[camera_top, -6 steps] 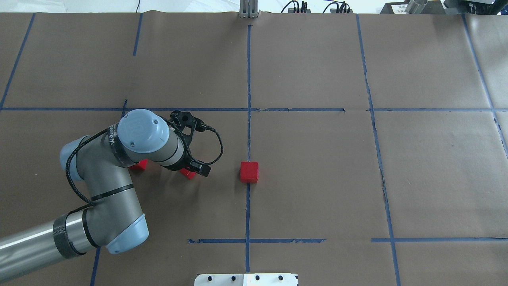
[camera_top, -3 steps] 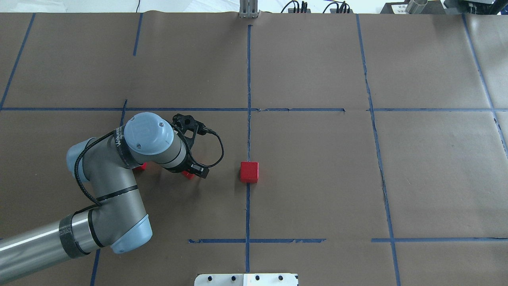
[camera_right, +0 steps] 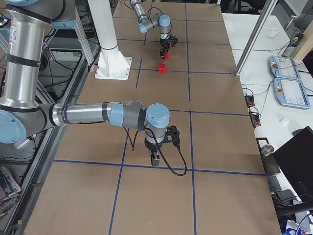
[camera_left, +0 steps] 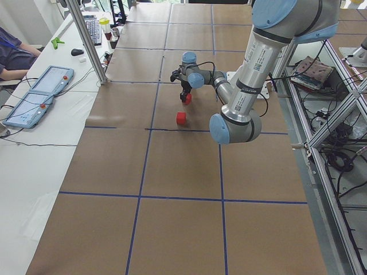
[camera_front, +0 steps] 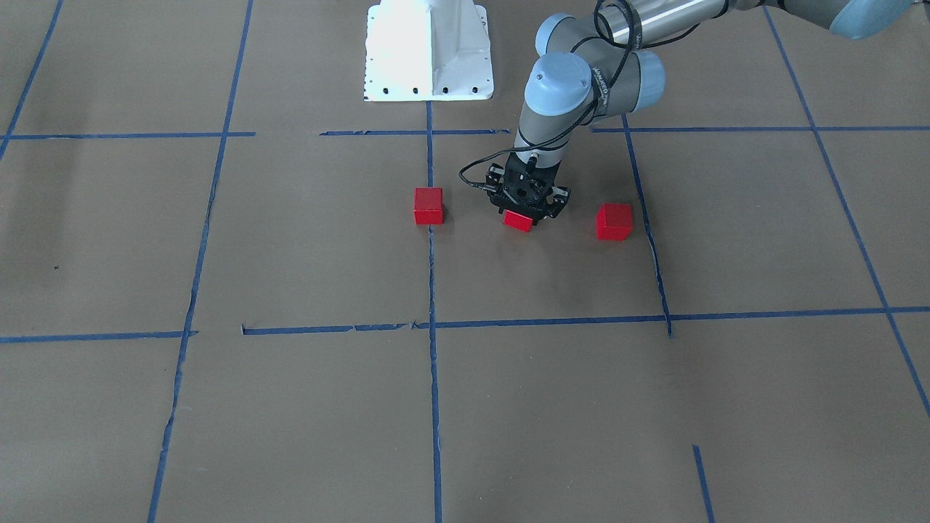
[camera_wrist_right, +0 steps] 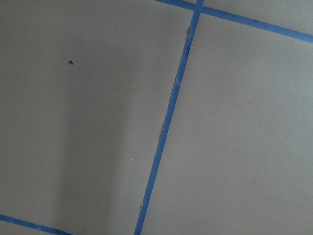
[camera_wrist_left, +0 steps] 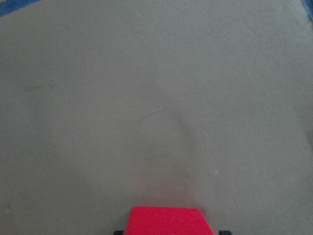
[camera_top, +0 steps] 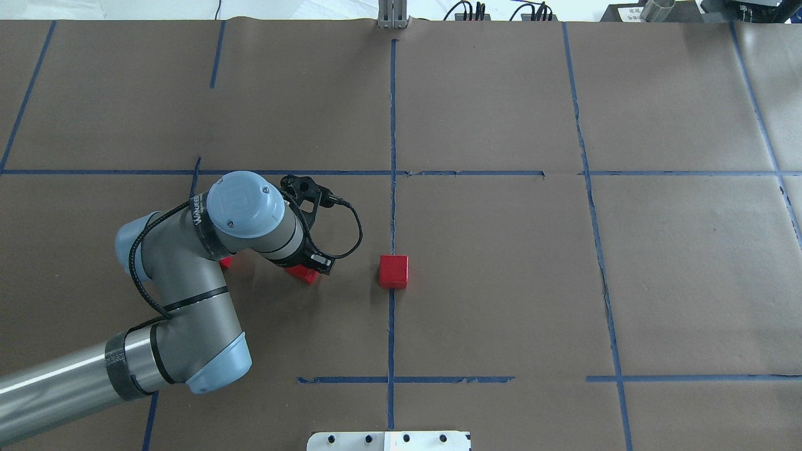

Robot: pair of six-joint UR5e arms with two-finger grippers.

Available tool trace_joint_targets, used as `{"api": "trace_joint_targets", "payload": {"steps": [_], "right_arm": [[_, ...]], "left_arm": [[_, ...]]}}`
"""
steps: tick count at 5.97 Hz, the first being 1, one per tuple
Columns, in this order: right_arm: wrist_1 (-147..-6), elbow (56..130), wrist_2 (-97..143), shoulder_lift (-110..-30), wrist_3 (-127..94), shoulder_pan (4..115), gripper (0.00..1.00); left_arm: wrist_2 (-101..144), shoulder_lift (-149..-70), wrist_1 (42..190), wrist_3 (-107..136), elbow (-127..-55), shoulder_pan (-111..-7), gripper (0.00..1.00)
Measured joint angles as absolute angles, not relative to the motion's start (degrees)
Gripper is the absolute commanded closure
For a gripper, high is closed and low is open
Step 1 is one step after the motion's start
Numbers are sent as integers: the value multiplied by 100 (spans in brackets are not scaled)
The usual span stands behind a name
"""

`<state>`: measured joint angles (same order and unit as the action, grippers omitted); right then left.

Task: Form red blocks into L shape at center
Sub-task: 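Place the held cube nearer the robot beside the center cube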

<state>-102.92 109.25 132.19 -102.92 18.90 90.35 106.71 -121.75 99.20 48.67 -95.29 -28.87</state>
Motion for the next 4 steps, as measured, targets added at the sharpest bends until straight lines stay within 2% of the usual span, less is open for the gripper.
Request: {"api": "trace_joint_targets", "payload": {"steps": [1, 4], "right_arm": [[-10292, 10925, 13219, -10292, 1890, 9035, 0], [-10292, 10925, 13219, -10290, 1889, 9027, 0]], "left_arm": [[10688, -12419, 9717, 5300, -9446, -2983, 61], [10699, -13294, 9449, 6533, -8540, -3058, 66]]}}
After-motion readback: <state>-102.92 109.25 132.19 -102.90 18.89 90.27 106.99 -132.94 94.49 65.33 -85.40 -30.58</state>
